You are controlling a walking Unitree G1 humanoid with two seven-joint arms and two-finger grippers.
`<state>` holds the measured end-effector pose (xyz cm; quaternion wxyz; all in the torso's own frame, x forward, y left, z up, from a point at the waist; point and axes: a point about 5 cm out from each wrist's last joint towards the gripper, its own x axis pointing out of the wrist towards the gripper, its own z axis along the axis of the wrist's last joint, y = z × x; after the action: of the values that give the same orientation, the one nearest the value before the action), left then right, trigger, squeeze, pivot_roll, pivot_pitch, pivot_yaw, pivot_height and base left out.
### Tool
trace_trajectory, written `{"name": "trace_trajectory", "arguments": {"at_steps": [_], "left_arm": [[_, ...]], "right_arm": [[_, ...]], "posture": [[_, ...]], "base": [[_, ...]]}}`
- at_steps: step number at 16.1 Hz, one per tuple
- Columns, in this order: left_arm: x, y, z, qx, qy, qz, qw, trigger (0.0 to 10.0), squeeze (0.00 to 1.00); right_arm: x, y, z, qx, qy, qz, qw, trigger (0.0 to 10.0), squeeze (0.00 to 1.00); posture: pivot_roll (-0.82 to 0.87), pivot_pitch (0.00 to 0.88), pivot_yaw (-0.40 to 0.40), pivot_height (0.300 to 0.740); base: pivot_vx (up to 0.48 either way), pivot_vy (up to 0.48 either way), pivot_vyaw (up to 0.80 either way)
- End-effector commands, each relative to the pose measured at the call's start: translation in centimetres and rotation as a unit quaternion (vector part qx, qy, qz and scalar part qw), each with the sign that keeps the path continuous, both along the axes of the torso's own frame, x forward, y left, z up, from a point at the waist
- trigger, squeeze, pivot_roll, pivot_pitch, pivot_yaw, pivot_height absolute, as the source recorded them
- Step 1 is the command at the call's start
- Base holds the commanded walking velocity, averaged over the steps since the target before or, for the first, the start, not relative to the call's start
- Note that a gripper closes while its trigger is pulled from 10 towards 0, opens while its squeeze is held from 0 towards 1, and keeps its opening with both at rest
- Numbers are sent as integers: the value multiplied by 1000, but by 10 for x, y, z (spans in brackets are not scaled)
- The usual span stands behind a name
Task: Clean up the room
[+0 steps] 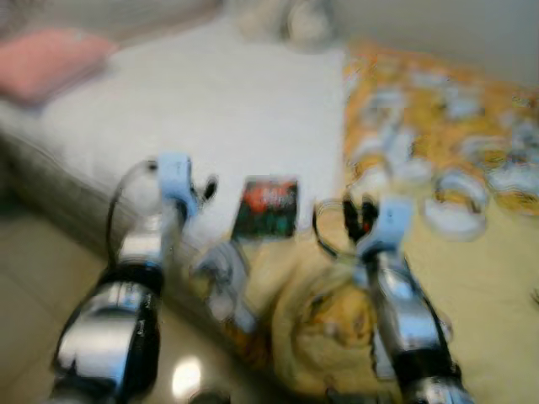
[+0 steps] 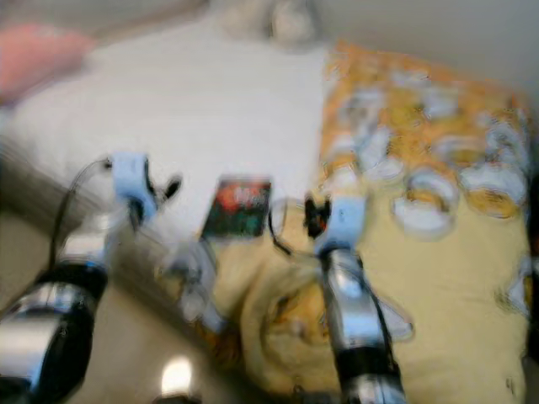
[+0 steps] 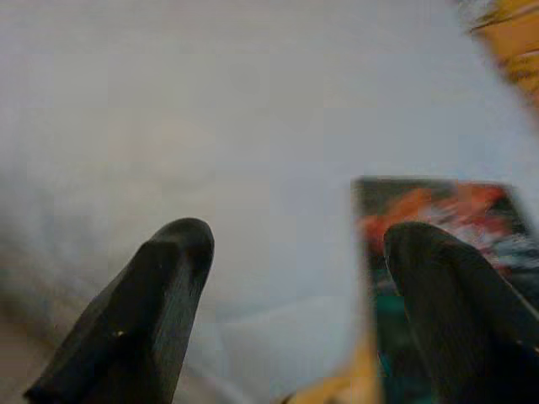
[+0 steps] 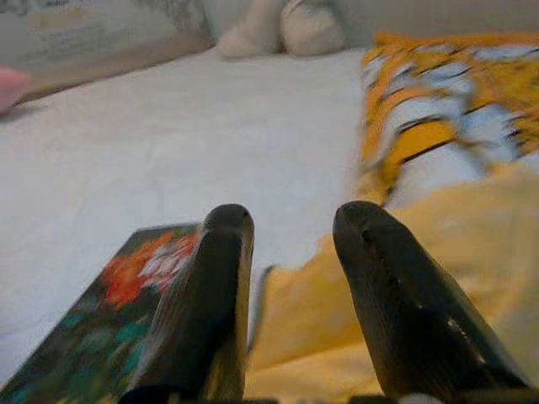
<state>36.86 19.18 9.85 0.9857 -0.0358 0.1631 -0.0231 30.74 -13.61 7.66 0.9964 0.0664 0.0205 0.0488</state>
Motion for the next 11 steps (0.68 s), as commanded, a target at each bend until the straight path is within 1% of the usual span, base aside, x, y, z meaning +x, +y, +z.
{"name": "trace_trajectory", "arguments": {"at_steps": [1,2,3,4,5,6,8,10,11], "left_arm": [[5,-2,6,-20,-2,1,1000,10000,0],[4,5,4,-37,9,16,999,10000,0],[3,14,2,-74,15,42,996,10000,0],[2,18,2,-111,16,53,992,10000,0],[3,14,3,-168,8,47,985,10000,0],[4,9,5,-196,-2,31,980,10000,0],[9,-7,11,-206,-19,-15,978,10000,0],[8,-12,9,-199,-12,-21,980,10000,0],[7,-16,4,-203,-2,-23,979,10000,0]], "right_arm": [[-1,-5,-1,0,3,-6,1000,10000,0],[-2,-5,-2,1,5,-4,1000,10000,0],[-4,-5,-3,1,7,-3,1000,10000,0],[-5,-6,-4,2,8,-3,1000,10000,0],[-7,-7,-5,3,9,-4,1000,10000,0],[-8,-7,-6,3,8,-5,1000,10000,0],[-12,-10,-6,2,7,-11,1000,10000,0],[-14,-11,-7,1,8,-13,1000,10000,0],[-17,-13,-7,1,8,-15,1000,10000,0]], "posture": [[32,0,-35,740],[29,0,-34,740],[25,0,-33,740],[22,0,-32,740],[17,0,-29,740],[10,0,-28,740],[-6,0,-24,740],[-19,0,-21,740],[-27,0,-19,740]], "base": [[0,0,0],[0,0,0],[0,0,0],[0,0,0],[0,0,0],[0,0,0],[0,0,0],[0,0,0],[0,0,0]]}}
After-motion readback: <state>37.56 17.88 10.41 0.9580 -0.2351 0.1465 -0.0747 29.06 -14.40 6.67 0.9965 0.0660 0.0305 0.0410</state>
